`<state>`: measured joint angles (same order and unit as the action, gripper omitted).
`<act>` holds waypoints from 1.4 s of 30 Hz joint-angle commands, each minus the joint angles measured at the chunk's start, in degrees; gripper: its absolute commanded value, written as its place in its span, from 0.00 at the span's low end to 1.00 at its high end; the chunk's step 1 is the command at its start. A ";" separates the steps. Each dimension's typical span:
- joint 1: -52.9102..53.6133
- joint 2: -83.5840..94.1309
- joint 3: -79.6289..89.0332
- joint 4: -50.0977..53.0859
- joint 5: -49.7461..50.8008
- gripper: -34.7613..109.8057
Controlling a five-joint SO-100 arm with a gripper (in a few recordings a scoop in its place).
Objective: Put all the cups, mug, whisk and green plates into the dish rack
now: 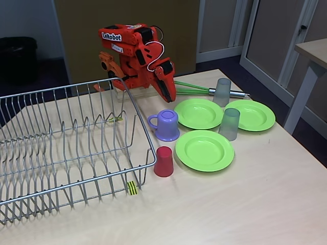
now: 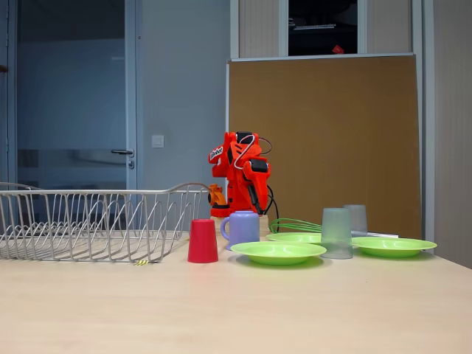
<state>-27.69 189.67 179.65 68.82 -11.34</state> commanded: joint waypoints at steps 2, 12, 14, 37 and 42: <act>-0.44 0.88 0.35 0.62 -0.44 0.24; 3.08 0.70 0.35 0.62 -0.53 0.24; 3.25 0.70 0.35 0.53 -0.62 0.24; -5.71 -62.58 -55.90 -8.79 14.77 0.26; -10.63 -87.45 -78.49 -7.65 27.95 0.26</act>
<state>-35.33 114.96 115.31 59.41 10.02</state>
